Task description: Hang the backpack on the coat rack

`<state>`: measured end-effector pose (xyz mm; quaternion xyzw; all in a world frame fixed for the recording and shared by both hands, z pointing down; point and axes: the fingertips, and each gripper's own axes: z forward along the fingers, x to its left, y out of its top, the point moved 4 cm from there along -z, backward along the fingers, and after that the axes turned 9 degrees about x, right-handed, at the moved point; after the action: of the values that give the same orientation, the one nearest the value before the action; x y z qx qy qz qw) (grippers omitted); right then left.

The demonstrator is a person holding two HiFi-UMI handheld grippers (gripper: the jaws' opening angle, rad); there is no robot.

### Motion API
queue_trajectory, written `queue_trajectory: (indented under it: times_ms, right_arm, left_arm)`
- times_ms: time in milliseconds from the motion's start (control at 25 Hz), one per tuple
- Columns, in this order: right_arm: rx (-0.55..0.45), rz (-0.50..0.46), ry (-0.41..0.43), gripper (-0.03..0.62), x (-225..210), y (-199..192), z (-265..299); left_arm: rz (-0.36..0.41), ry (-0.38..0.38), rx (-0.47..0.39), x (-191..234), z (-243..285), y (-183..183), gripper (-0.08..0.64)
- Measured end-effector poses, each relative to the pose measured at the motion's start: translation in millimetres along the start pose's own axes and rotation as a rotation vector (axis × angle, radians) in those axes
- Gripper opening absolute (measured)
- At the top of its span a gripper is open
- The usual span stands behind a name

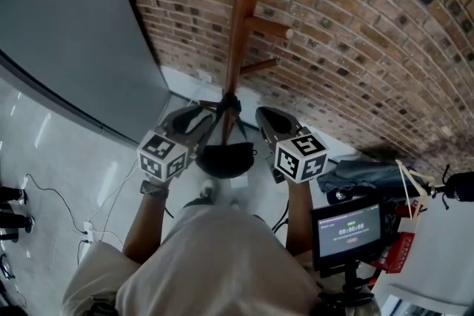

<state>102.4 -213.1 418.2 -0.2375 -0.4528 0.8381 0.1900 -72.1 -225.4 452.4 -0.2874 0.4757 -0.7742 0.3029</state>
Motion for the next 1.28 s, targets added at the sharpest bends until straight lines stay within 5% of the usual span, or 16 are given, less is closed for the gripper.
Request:
queue_trajectory:
  times_ms: [160, 560, 1040, 1280]
  right_arm:
    - [-0.105, -0.006, 0.005, 0.003, 3.5, 34.3, -14.4]
    - [-0.272, -0.074, 0.006, 0.002, 15.0, 88.8, -48.3]
    - [-0.327, -0.166, -0.037, 0.000, 29.0, 107.4, -68.4]
    - [-0.317, -0.166, -0.044, 0.000, 30.4, 105.6, -69.1]
  left_arm:
    - [0.099, 0.079, -0.021, 4.2, -13.1, 30.3, 0.031]
    - [0.265, 0.144, -0.114, -10.3, -36.6, 84.8, 0.000]
    - [0.433, 0.190, -0.214, -39.1, -62.3, 134.1, 0.000]
    - [0.408, 0.160, -0.246, -41.9, -63.0, 138.2, 0.000]
